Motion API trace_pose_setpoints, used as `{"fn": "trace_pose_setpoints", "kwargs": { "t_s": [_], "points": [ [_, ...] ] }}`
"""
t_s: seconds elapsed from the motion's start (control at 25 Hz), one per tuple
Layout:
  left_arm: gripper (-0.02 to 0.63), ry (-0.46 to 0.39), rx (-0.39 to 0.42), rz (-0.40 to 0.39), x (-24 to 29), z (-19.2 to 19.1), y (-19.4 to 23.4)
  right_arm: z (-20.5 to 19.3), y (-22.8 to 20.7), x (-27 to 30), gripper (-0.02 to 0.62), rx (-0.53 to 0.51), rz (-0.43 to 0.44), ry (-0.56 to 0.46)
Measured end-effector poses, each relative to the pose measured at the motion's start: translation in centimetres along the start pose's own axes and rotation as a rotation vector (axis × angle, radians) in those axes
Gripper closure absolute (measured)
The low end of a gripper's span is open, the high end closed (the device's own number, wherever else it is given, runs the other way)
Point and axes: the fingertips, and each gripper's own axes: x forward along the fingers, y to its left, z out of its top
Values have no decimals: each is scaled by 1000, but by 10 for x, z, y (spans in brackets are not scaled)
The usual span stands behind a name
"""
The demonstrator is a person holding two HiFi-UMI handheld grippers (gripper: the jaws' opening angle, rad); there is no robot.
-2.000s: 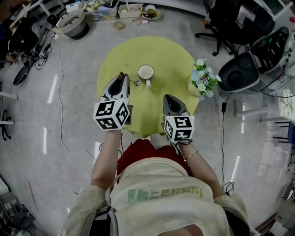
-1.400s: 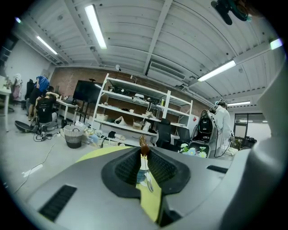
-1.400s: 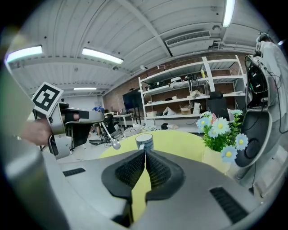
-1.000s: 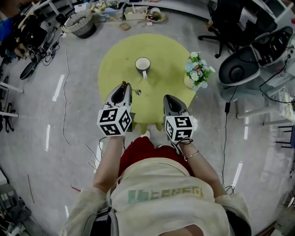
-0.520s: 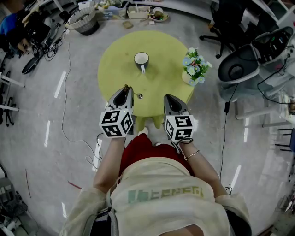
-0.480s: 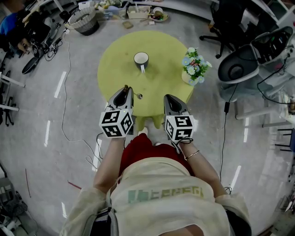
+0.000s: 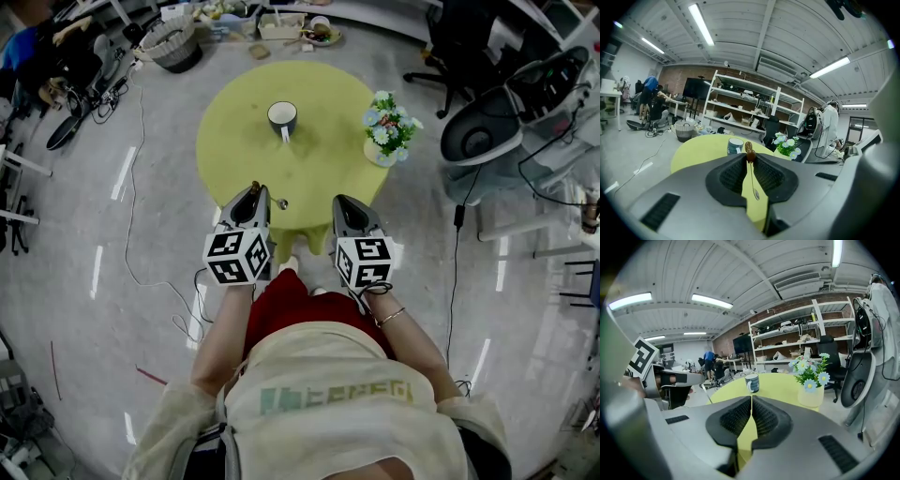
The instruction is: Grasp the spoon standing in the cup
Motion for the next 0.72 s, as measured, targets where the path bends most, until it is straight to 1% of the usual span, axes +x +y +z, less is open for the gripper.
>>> {"fn": "trace_pose_setpoints", "kwargs": {
  "t_s": [0.32,0.72],
  "points": [
    [549,27,-9,5,-9,-23,-14,-12,-5,-16,558,0,7,7],
    [549,80,-27,20,-32,-55,-26,-29,-2,-34,558,2,33,31]
  ]
}}
